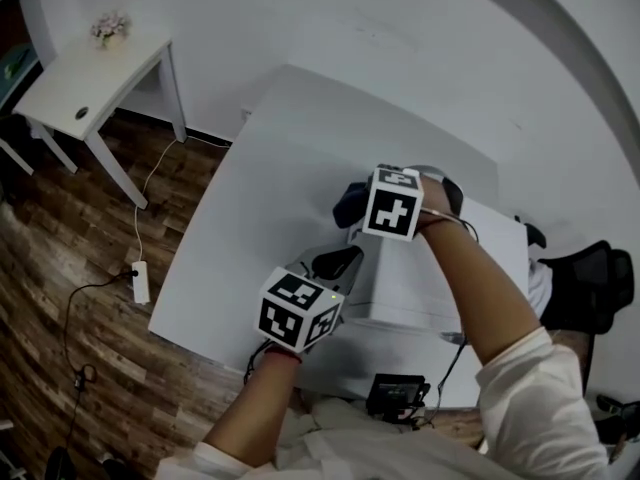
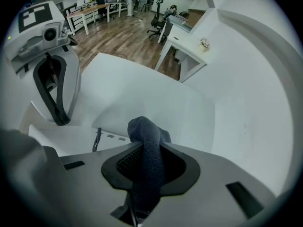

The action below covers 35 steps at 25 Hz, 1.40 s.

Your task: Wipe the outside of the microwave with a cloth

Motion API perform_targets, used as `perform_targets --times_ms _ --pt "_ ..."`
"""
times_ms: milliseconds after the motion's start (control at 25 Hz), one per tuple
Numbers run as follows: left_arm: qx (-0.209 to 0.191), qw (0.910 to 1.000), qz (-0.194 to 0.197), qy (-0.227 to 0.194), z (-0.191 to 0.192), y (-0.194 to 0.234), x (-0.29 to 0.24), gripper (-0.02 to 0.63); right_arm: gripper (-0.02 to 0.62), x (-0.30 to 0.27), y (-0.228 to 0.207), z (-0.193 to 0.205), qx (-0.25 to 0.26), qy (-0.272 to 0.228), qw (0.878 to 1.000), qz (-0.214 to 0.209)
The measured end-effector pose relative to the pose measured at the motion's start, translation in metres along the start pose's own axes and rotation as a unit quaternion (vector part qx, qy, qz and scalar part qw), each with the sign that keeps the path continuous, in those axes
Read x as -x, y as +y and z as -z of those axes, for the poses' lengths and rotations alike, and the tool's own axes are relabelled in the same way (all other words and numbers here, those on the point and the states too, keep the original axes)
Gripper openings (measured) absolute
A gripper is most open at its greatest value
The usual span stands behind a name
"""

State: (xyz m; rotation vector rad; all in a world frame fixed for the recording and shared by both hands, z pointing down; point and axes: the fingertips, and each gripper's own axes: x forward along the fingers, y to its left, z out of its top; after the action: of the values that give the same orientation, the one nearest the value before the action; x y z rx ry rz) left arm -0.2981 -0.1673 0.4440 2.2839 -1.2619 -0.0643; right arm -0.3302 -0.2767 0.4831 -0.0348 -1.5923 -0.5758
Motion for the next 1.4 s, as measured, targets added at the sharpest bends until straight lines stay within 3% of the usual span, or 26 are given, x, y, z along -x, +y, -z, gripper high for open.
perform_targets --times_ms 360,680,960,1400 --pt "0.002 0.9998 0.003 0.022 0.012 -0.004 -0.004 0.003 0.095 -0.003 0.015 0.001 0.044 0.051 0.998 -0.007" --pt "-0.012 0.9991 0.009 0.04 0.021 -0.015 -0.004 0.003 0.095 -0.002 0.041 0.0 0.087 0.093 0.99 -0.062" --pt "-0.007 0.9983 0.018 0.054 0.039 -0.021 0.012 0.003 0.095 0.005 0.082 -0.01 0.104 0.103 0.983 -0.112" --pt "-0.01 0.9953 0.032 0.09 0.072 -0.032 0.037 0.003 0.095 0.023 0.136 -0.022 0.113 0.109 0.975 -0.154"
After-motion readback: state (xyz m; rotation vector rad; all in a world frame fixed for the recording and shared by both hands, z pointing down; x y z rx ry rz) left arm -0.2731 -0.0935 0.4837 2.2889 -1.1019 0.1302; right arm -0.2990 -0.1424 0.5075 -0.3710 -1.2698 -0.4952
